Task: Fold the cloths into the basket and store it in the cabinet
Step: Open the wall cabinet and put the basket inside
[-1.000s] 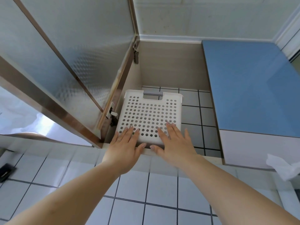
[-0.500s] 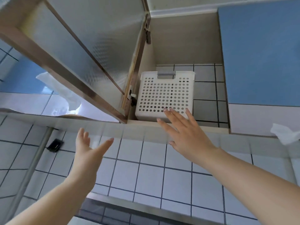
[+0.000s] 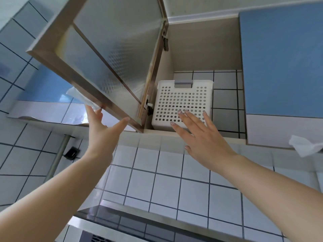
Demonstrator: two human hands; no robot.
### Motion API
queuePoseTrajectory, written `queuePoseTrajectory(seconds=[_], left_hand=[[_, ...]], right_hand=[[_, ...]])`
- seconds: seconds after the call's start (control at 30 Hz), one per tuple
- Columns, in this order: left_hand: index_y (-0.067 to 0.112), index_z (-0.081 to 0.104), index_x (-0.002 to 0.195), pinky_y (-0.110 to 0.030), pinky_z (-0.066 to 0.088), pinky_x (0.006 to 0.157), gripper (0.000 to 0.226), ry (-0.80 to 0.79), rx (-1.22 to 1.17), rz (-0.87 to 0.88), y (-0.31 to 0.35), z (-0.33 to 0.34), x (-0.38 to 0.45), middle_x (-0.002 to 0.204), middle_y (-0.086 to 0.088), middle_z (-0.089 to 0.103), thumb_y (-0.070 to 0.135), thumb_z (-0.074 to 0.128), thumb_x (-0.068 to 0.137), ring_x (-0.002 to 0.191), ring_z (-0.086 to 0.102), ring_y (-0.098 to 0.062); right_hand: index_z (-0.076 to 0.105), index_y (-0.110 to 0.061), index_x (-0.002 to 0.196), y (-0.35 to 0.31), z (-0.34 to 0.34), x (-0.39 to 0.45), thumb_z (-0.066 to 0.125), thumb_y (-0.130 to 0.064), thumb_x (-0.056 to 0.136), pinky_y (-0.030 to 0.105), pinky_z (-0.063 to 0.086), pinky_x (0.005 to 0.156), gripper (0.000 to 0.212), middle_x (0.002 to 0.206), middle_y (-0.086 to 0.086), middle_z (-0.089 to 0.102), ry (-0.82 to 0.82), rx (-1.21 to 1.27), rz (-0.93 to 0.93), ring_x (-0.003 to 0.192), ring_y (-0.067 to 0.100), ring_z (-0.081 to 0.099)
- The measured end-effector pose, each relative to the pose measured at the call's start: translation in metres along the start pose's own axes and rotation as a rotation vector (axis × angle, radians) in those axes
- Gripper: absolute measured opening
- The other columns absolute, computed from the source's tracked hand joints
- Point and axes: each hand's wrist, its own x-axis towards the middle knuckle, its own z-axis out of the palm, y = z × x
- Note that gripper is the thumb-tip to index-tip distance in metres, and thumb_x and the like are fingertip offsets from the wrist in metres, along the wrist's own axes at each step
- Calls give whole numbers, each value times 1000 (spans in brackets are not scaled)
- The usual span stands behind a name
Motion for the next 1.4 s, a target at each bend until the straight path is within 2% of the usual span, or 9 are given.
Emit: queuePoseTrajectory(seconds=[0.2,0.43,0.5,0.6,0.73,0.9,1.03,1.2,1.4], left_hand=[[34,31,135,-39,33,103,76,52,3,-76,2,1,14,141,3,37,13,75,77,128,34,-12],[49,36,115,-6,33,78,61,22,154,131,4,15,-7,110,34,44,20,74,76,105,42,12],[49,38,109,-13,42,82,56,-6,217,194,4,21,-14,104,34,46,20,72,76,104,45,9],[23,36,125,-35,43,99,62,-35,369,220,1,34,-24,121,9,47,16,73,76,115,44,-14],[32,33,126,0,25,95,71,-176,424,423,-3,65,-45,120,19,39,7,74,74,114,35,7],[20,41,134,-51,19,115,66,-351,731,544,-27,112,-58,139,-5,36,10,70,77,138,29,-24],[22,29,143,-53,6,116,79,-416,1047,617,-53,137,-67,146,-7,30,15,69,75,142,22,-24],[26,-3,148,-55,-1,113,100,-459,1256,651,-76,149,-71,152,-10,8,22,67,77,146,-2,-24],[25,-28,140,-58,-6,112,109,-510,1405,675,-86,155,-68,151,-9,-5,24,63,80,146,-6,-24]], right_hand=[[17,-21,150,2,-9,-1,59,-19,88,55,7,115,75,158,13,13,46,14,-14,146,30,8],[30,-19,146,2,-16,-15,63,-30,82,55,24,112,73,153,15,26,123,66,-95,142,31,22],[37,-17,144,1,-18,-21,66,-29,80,55,27,110,71,151,16,32,181,70,-150,140,32,28],[35,-17,144,-5,-19,-34,63,-26,82,53,25,111,68,151,16,31,262,115,-219,141,32,26],[28,-20,146,-14,-15,-65,55,-25,85,51,26,113,67,153,15,26,290,167,-312,143,30,22],[25,-20,147,-5,-9,-100,52,-26,86,46,23,115,67,154,14,24,295,178,-282,144,28,19],[32,-15,144,22,-4,-112,51,-28,84,50,24,114,65,153,13,28,243,115,-90,143,28,23],[42,-10,141,56,16,-123,66,-24,73,68,23,105,74,154,14,23,-70,41,245,143,31,20],[-5,-22,150,70,51,-127,43,-34,88,62,-9,108,79,156,3,-23,-263,26,305,142,19,-25]])
